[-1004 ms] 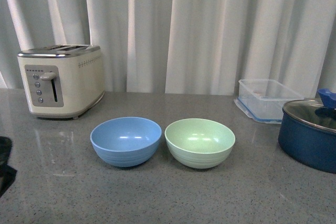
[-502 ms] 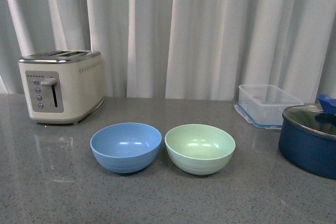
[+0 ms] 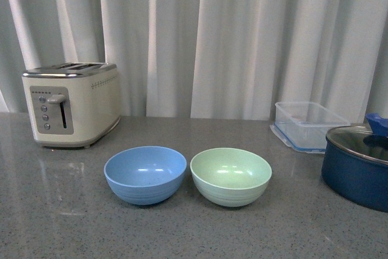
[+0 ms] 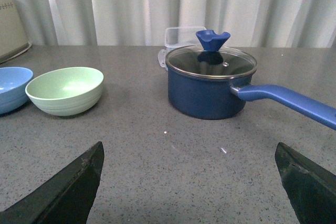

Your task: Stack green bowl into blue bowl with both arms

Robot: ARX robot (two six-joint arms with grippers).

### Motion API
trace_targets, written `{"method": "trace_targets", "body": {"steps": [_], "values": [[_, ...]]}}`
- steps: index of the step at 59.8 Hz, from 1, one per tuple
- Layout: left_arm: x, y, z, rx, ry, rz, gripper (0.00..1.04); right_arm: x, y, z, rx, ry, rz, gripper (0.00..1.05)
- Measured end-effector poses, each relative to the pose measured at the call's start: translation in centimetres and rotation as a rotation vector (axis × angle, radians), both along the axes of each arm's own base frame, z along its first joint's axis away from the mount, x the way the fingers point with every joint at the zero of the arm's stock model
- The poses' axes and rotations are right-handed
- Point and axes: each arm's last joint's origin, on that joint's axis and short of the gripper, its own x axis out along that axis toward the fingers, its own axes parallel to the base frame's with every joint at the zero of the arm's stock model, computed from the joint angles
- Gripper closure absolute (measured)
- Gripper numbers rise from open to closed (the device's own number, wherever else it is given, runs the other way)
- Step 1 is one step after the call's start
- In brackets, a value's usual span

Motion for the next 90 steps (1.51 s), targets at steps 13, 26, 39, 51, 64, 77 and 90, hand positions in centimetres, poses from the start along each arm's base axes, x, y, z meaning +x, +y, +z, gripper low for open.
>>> {"method": "trace_targets", "body": {"steps": [13,26,39,51,64,77,90], "values": [[-0.7,0.0,-0.4,0.001,-0.026,0.0,1.01,0.0,0.0,0.0,0.0,0.0,0.0,0.1],[-1.5,0.0,-0.3,0.001,-0.03,0.0,1.01,0.0,0.0,0.0,0.0,0.0,0.0,0.1],[-2.1,0.0,-0.3,0.001,-0.031,0.0,1.01,0.0,0.0,0.0,0.0,0.0,0.0,0.1],[-2.4,0.0,-0.4,0.001,-0.03,0.0,1.01,0.0,0.0,0.0,0.0,0.0,0.0,0.1],[-3.6,0.0,-0.8,0.001,-0.013,0.0,1.01,0.0,0.0,0.0,0.0,0.0,0.0,0.1],[-3.7,0.0,-0.7,0.0,-0.023,0.0,0.88,0.0,0.0,0.0,0.0,0.0,0.0,0.1],[-3.7,0.0,-0.7,0.001,-0.024,-0.001,0.4,1.1,0.5,1.7,0.014,0.792,0.026,0.1]]}}
